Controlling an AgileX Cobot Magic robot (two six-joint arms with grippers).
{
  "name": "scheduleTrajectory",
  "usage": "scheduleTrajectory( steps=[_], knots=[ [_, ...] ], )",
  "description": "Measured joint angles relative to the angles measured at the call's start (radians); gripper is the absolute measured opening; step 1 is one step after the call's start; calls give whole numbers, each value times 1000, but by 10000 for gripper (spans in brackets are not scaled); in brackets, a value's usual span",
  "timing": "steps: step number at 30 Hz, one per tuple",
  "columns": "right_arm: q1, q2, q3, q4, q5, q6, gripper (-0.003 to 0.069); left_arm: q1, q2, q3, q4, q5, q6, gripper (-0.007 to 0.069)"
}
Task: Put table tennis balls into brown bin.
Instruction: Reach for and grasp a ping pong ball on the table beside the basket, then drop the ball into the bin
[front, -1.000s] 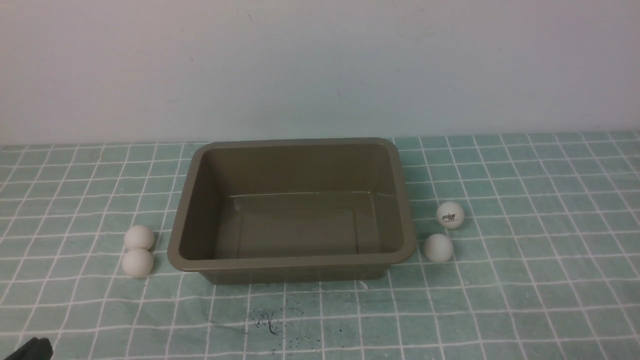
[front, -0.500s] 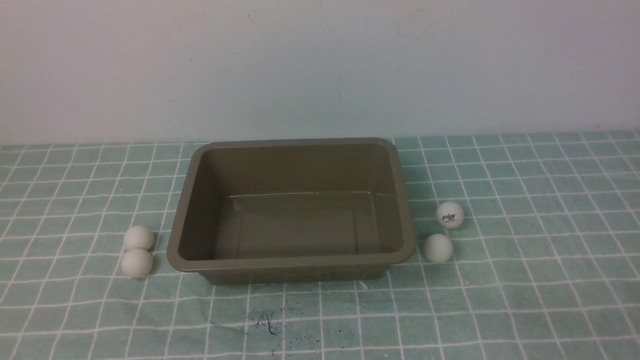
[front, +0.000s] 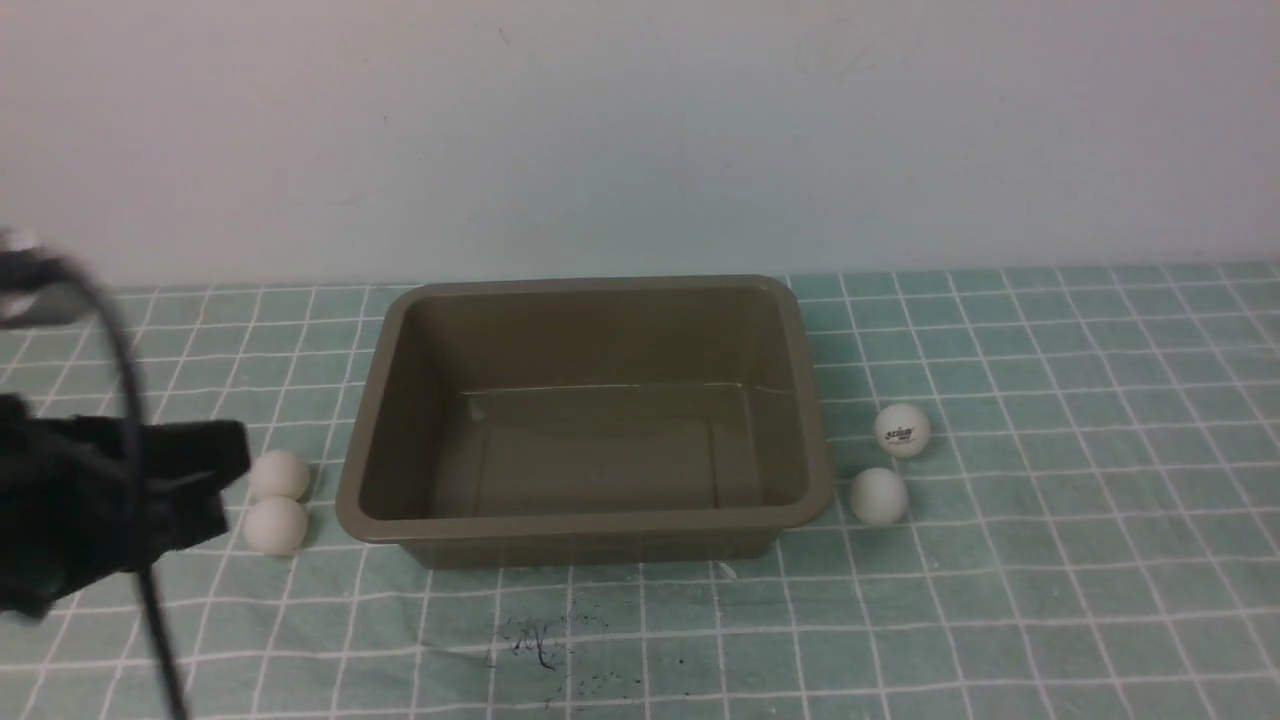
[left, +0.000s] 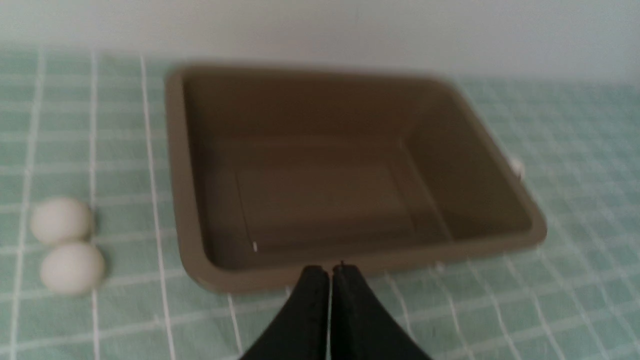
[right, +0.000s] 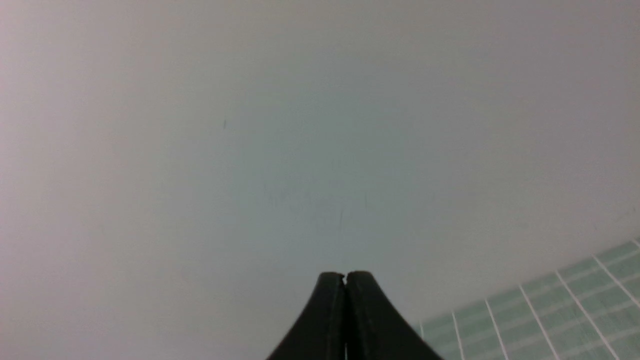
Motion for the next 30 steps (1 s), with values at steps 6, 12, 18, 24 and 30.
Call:
scheduleTrajectory(
  steps=[6, 12, 18, 24, 30],
  knots=[
    [0, 363, -311, -151, 533, -114, -9, 0, 431, -199, 146, 183, -11, -5],
    [0, 596, -456, -230, 723, -142, -9, 0, 525, -244, 379, 119, -196, -5],
    [0, 721, -468, -216, 715, -158, -2, 0, 605, -255, 608, 41, -497, -3],
    [0, 794, -468, -179, 710, -218, 31, 0, 786, -317, 690, 29, -586, 88],
    [0, 806, -468, -171, 694, -225, 85, 0, 910, -404, 692, 28, -590, 328]
  ],
)
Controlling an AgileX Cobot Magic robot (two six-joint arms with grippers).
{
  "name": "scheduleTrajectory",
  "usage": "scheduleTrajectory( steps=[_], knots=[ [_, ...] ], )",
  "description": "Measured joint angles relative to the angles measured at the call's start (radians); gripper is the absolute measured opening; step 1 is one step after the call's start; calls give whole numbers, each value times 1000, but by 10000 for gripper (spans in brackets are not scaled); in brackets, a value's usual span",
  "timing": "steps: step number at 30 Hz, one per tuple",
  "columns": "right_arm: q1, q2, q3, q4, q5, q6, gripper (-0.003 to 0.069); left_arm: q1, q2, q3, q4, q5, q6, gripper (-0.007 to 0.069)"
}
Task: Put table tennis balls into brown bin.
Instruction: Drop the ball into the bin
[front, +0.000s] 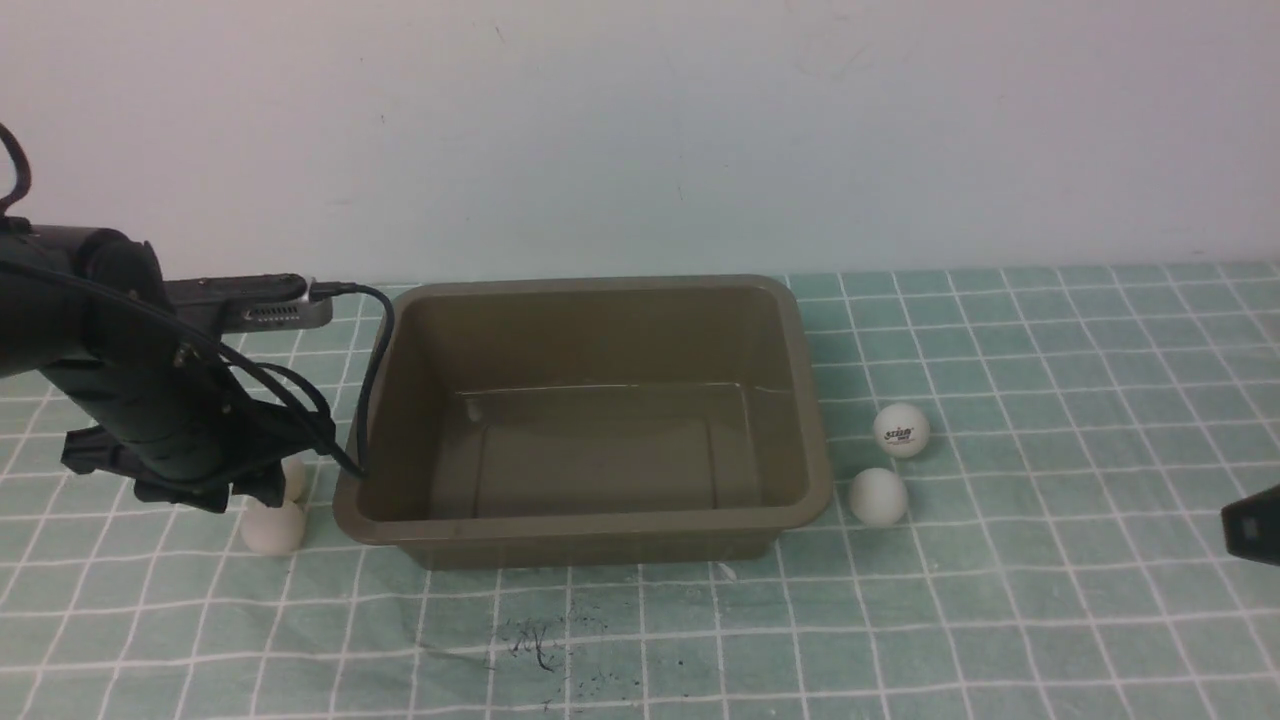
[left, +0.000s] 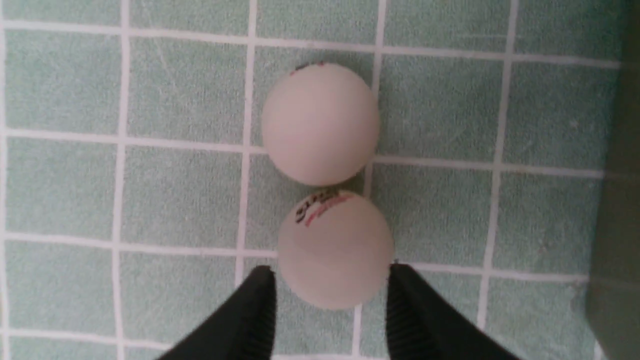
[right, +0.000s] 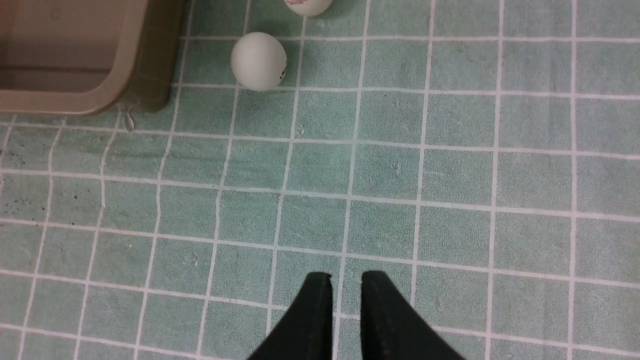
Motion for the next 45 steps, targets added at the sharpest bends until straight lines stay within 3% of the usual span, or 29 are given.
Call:
scheduleTrajectory(
  steps=[4, 7, 12, 14, 25, 32, 36, 38, 40, 45],
  knots=[
    [0, 0, 0, 2, -14, 0, 104, 0, 58, -31, 0, -3, -1, 467],
    [0, 0, 0, 5, -37, 0, 111, 0, 107, -35, 0, -4, -5, 503],
    [0, 0, 0, 9, -53, -8, 115, 0, 129, -39, -5, -19, -10, 434],
    [0, 8, -7, 10, -52, -45, 115, -1, 135, -41, -3, -31, -10, 337],
    [6, 99, -150, 47, -13, -87, 118, -1, -20, -35, 2, 45, -10, 345],
    [172, 233, -178, 57, -125, -96, 131, -13, -236, -46, -146, 58, 68, 345],
    [248, 382, -189, 46, -234, -78, 179, -61, -229, -57, -283, 40, 210, 345],
    [276, 522, -230, 20, -267, -78, 258, -120, -184, -58, -361, -2, 348, 345],
    [283, 614, -275, 4, -279, -78, 313, -160, -133, -58, -406, -36, 408, 345],
    [285, 800, -370, -13, -294, -77, 460, -197, -25, -77, -445, -63, 433, 375]
  ],
)
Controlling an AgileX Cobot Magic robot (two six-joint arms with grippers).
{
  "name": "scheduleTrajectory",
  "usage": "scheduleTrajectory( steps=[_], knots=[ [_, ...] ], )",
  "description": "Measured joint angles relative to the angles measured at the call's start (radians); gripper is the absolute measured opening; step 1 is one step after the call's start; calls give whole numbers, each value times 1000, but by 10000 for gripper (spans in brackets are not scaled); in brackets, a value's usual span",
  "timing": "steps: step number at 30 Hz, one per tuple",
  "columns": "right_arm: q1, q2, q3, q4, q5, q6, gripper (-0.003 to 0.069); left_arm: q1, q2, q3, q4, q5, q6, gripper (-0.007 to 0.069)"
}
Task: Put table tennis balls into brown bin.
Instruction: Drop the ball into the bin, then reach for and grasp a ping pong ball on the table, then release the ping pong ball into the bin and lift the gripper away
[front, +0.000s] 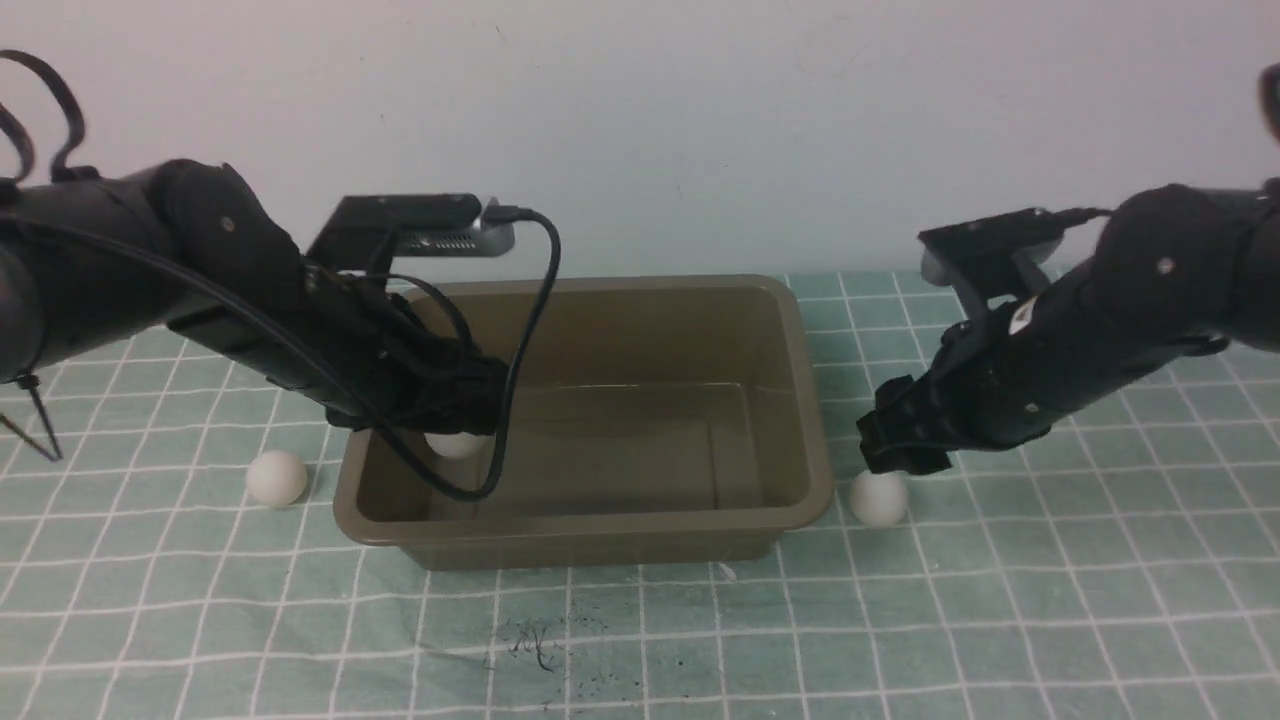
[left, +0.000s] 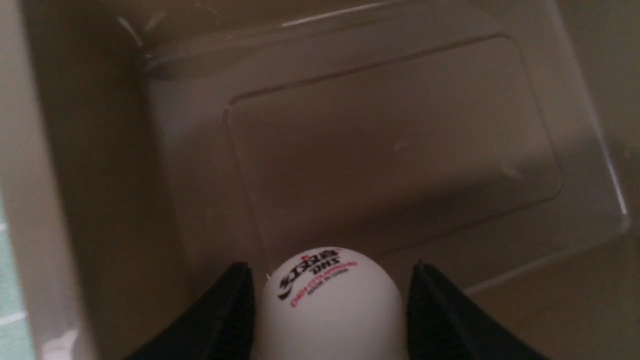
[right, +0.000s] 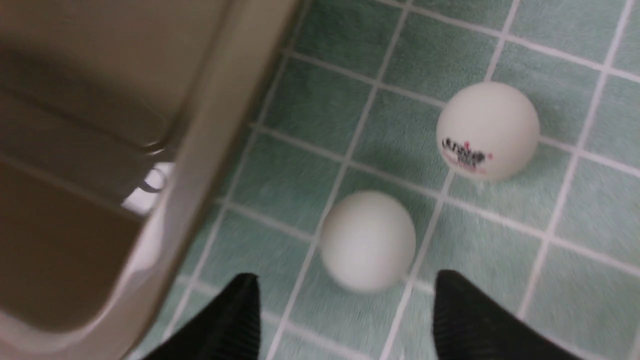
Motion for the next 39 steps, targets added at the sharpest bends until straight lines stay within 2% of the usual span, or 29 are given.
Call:
scheduleTrajectory(
  steps=[2, 3, 5, 8, 11, 13, 14, 15, 16, 17, 19, 20, 21, 26, 29, 32, 35, 39],
  knots=[
    [0, 66, -31, -1, -1, 10, 505, -1, 27, -29, 4, 25, -1, 441],
    [0, 94, -46, -5, -2, 15, 518, 0, 39, -54, 13, 50, -2, 500],
    [0, 140, -60, -17, -4, 33, 528, 6, 40, -99, 31, 97, -3, 556],
    [0, 188, -73, -47, -23, 69, 519, 30, 20, -177, 65, 163, -22, 562],
    [0, 212, -80, -62, -28, 106, 445, 69, -17, -229, 101, 210, -56, 442],
    [0, 213, -84, -76, -19, 114, 353, 111, -54, -237, 124, 226, -73, 286],
    [0, 213, -90, -89, -1, 115, 351, 145, -76, -237, 139, 233, -81, 137],
    [0, 211, -92, -97, 8, 115, 356, 145, -76, -237, 142, 234, -81, 137],
    [0, 201, -100, -127, 53, 119, 360, 191, -92, -231, 154, 242, -90, 61],
    [0, 179, -109, -140, 98, 126, 360, 228, -98, -220, 161, 244, -97, 24],
    [0, 114, -131, -143, 163, 136, 360, 293, -99, -186, 169, 245, -107, 1],
    [0, 106, -133, -140, 165, 136, 360, 293, -98, -182, 169, 245, -107, 1],
    [0, 31, -154, -98, 172, 136, 360, 342, -93, -147, 177, 245, -108, -5],
    [26, -66, -213, 53, 104, 53, 360, 381, -64, -92, 182, 245, -107, -3],
    [77, -38, -266, 122, 64, -62, 360, 374, -29, -90, 173, 238, -69, 21],
    [129, 48, -325, 143, 58, -112, 360, 354, 12, -90, 151, 217, -25, 113],
    [143, 130, -383, 146, 86, -105, 387, 340, 49, -90, 147, 203, -13, 249],
    [142, 164, -431, 141, 144, -82, 519, 336, 110, -90, 135, 168, -10, 458]
  ],
)
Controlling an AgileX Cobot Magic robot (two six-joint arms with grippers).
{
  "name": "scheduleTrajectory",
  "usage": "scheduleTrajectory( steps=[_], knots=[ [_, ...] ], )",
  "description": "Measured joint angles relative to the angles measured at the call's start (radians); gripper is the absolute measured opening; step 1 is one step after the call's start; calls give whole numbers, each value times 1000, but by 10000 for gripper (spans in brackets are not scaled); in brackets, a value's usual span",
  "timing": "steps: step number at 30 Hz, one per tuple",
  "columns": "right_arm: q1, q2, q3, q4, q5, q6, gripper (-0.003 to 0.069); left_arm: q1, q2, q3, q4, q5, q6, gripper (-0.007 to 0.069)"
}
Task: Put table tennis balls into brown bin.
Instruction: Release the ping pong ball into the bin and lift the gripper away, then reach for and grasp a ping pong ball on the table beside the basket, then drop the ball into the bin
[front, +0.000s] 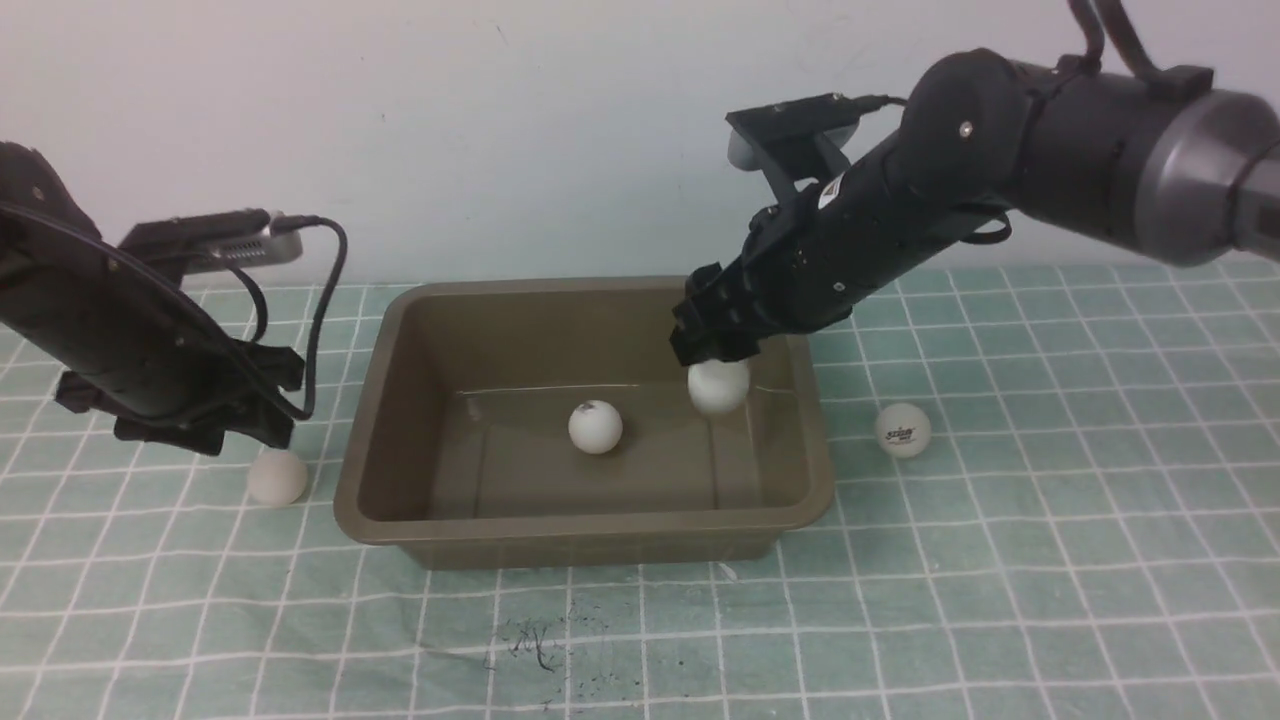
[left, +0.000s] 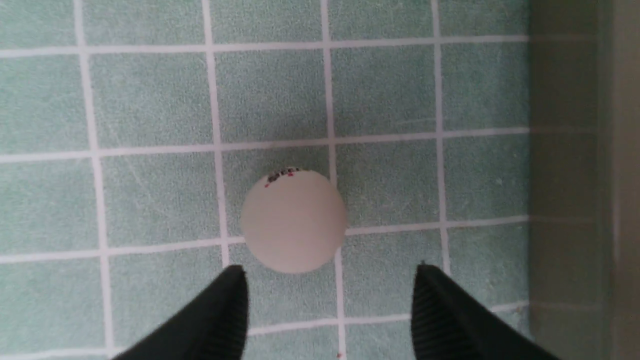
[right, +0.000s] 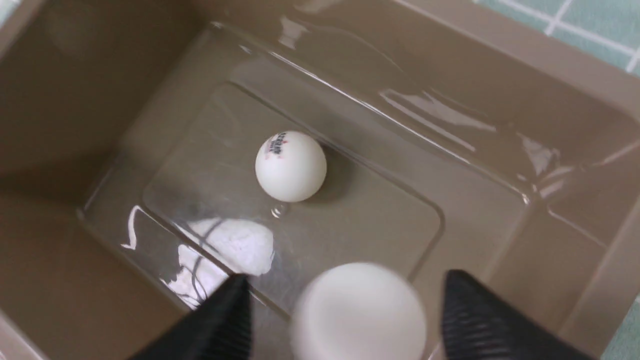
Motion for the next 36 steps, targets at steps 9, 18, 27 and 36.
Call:
scheduleTrajectory(
  steps=[9, 18, 27, 36],
  knots=[
    [0, -55, -106, -130, 146, 38, 542, -1, 128, 0, -7, -100, 0, 571],
    [-188, -168, -111, -361, 330, 169, 129, -1, 129, -105, 32, 21, 3, 355],
    [-333, -54, 76, -262, 246, 197, 25, -122, 45, -306, -219, 236, 134, 355],
    [-296, 98, 78, -164, 59, 142, 374, -298, 112, -307, -138, 203, 82, 400]
  ],
)
